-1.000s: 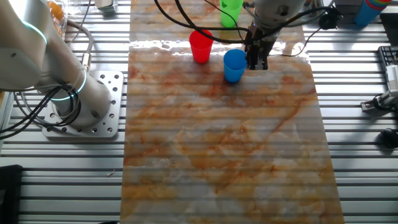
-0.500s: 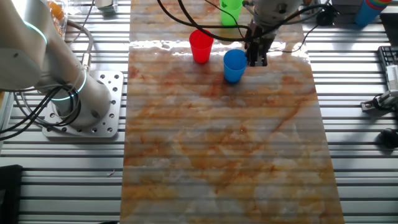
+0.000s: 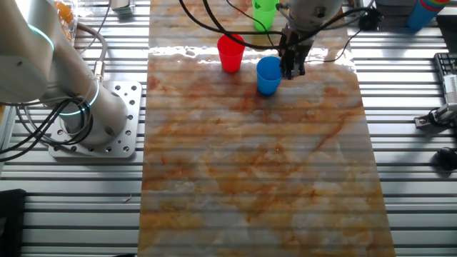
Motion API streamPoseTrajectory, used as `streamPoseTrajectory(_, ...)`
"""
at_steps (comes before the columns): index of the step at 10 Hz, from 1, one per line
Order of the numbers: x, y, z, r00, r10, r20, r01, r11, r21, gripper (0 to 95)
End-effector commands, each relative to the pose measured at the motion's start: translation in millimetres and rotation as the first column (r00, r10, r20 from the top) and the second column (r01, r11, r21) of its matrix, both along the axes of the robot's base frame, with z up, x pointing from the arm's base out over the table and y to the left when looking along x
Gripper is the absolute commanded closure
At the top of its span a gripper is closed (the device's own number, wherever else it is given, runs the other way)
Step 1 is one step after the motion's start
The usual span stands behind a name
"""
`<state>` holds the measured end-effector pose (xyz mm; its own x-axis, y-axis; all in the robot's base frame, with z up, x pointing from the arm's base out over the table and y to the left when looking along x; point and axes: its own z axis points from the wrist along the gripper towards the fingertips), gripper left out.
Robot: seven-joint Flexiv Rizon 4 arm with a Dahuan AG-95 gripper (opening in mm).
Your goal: Stack the cups
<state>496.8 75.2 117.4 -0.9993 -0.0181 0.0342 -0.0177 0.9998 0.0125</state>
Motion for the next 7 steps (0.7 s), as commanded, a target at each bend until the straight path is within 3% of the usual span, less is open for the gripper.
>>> streamPoseTrajectory(1,-3.2,1.3,-0.6,1.000,0.005,0.001,-0.005,1.000,0.003,76.0)
streamPoseTrajectory(7,-19.2,1.1,-15.4,1.000,0.019,0.001,-0.019,1.000,0.003,76.0)
